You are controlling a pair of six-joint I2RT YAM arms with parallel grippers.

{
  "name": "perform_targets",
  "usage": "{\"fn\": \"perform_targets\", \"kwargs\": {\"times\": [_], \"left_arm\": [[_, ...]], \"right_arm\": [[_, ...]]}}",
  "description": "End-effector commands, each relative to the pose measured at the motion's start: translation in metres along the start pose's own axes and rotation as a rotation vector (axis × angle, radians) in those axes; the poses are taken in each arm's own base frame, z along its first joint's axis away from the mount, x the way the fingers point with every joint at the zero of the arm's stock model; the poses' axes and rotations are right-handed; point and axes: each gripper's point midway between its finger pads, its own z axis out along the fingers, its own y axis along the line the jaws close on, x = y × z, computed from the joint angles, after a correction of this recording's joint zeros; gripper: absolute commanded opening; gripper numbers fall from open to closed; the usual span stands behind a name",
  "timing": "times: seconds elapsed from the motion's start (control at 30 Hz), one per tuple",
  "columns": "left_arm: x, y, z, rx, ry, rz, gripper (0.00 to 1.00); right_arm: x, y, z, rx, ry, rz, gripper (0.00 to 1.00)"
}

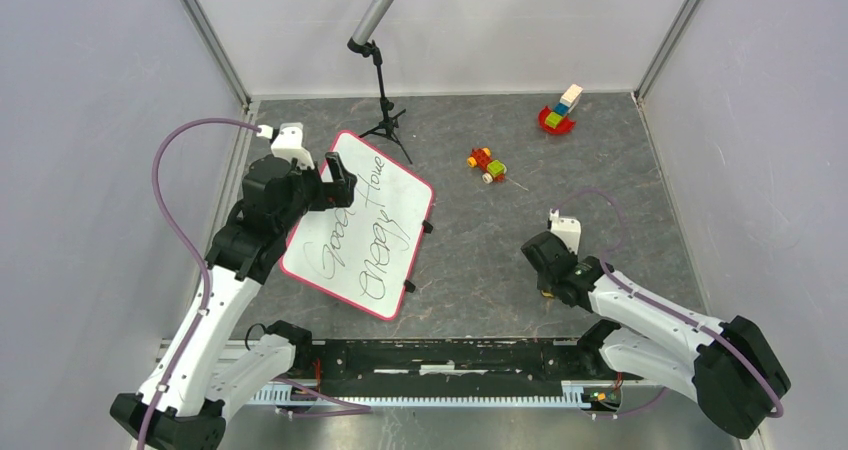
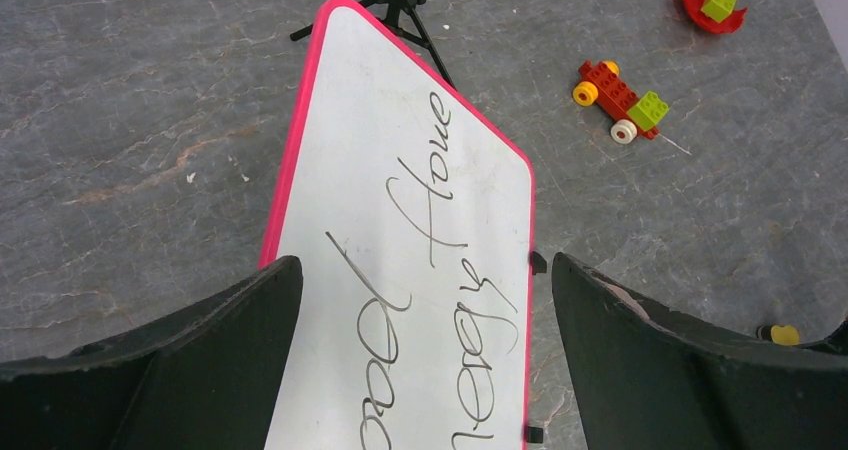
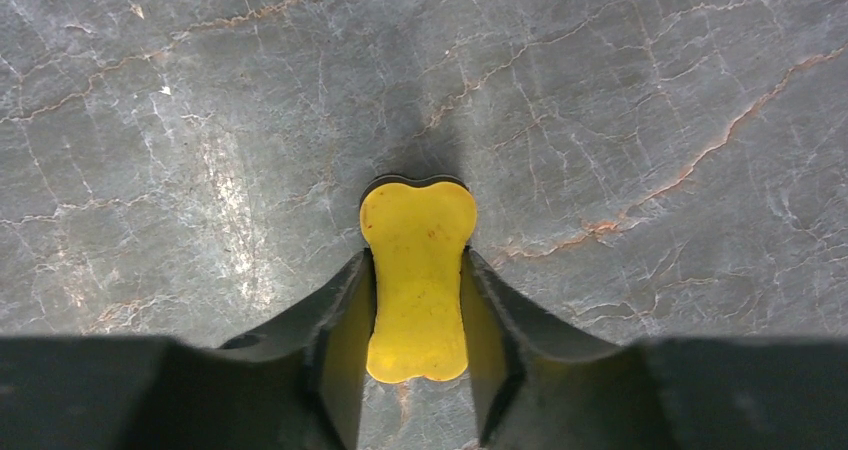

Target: Erase the whiteboard

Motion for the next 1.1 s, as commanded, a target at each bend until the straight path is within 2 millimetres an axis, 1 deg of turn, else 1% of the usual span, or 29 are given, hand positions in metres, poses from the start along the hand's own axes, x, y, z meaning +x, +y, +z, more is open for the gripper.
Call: {"fn": "perform_targets", "kwargs": {"times": [0.0,0.03,0.1,0.2,0.3,0.33,0.4,0.43,0.57,0.63,0.73,0.8,0.83,0.87,0.9,0.93,0.97,1.07], "left_arm": [[-0.012,0.001,0.002,-0.002,-0.044,0.025,1.0],[-0.011,0.001,0.003,-0.008,-0.038,0.019,1.0],[-0.01,0.005,0.003,-0.038,-0.018,0.003,1.0],[-0.006,0.014,0.006,-0.102,0.026,-0.008,1.0],[-0.002,0.029,0.009,-0.203,0.083,-0.009,1.0],[-0.001,0.034,0.009,-0.234,0.103,-0.016,1.0],[-0.001,0.042,0.008,-0.264,0.124,-0.047,1.0],[-0.001,0.046,0.009,-0.265,0.13,-0.074,1.0],[0.002,0.065,0.019,-0.243,0.147,-0.222,1.0],[0.007,0.067,0.026,-0.221,0.162,-0.265,0.98],[0.017,0.063,0.034,-0.165,0.184,-0.308,0.89],[0.021,0.065,0.035,-0.153,0.178,-0.325,0.84],[0.023,0.066,0.035,-0.15,0.172,-0.327,0.81],[0.023,0.066,0.034,-0.148,0.163,-0.327,0.76],[0.023,0.067,0.033,-0.153,0.156,-0.325,0.7],[0.025,0.068,0.032,-0.158,0.155,-0.322,0.66],[0.026,0.07,0.031,-0.163,0.153,-0.316,0.64],[0.031,0.076,0.025,-0.197,0.153,-0.294,0.62]], "right_arm": [[-0.016,0.012,-0.002,-0.051,-0.049,-0.016,0.3],[-0.02,0.017,-0.003,-0.076,-0.058,-0.038,0.26],[-0.029,0.036,-0.009,-0.181,-0.086,-0.103,0.18],[-0.051,0.079,-0.024,-0.4,-0.199,-0.187,0.13],[-0.072,0.126,-0.047,-0.621,-0.319,-0.236,0.11],[-0.081,0.144,-0.057,-0.7,-0.353,-0.244,0.1],[-0.091,0.176,-0.073,-0.82,-0.379,-0.268,0.08],[-0.097,0.194,-0.085,-0.886,-0.398,-0.29,0.08],[-0.115,0.26,-0.119,-1.046,-0.437,-0.385,0.05],[-0.124,0.289,-0.139,-1.12,-0.462,-0.412,0.05],[-0.132,0.324,-0.167,-1.213,-0.509,-0.431,0.04],[-0.135,0.343,-0.181,-1.246,-0.53,-0.438,0.04],[-0.138,0.35,-0.184,-1.246,-0.538,-0.436,0.03],[-0.142,0.359,-0.187,-1.246,-0.545,-0.432,0.02],[-0.143,0.366,-0.186,-1.245,-0.541,-0.433,0.02],[-0.147,0.375,-0.191,-1.25,-0.551,-0.429,0.01],[-0.149,0.382,-0.191,-1.247,-0.55,-0.432,0.0],[-0.157,0.4,-0.196,-1.235,-0.58,-0.439,0.0]]}}
